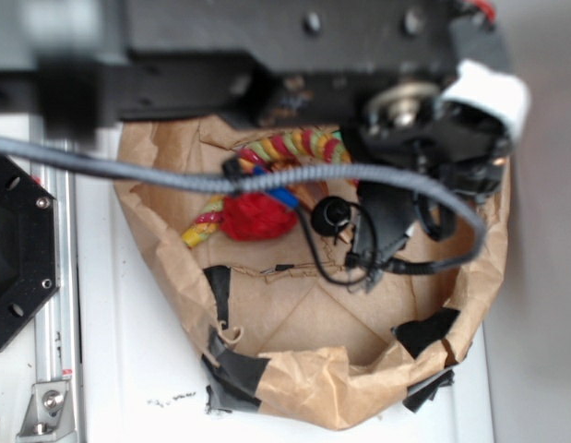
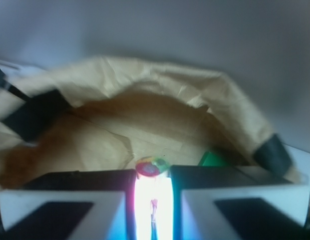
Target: Grab the multicolored rope.
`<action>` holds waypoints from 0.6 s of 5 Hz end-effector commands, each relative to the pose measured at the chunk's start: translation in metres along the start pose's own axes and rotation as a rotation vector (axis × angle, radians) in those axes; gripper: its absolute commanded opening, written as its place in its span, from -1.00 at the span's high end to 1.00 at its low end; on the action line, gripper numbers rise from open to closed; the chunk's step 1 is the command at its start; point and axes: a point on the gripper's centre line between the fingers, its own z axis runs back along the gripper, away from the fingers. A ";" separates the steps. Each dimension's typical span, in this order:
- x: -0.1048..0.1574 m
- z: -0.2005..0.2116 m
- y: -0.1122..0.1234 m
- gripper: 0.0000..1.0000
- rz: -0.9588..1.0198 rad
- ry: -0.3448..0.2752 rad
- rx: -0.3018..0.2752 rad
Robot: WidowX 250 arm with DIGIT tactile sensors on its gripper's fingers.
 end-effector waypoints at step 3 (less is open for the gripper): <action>-0.013 0.048 -0.021 1.00 0.078 0.016 0.020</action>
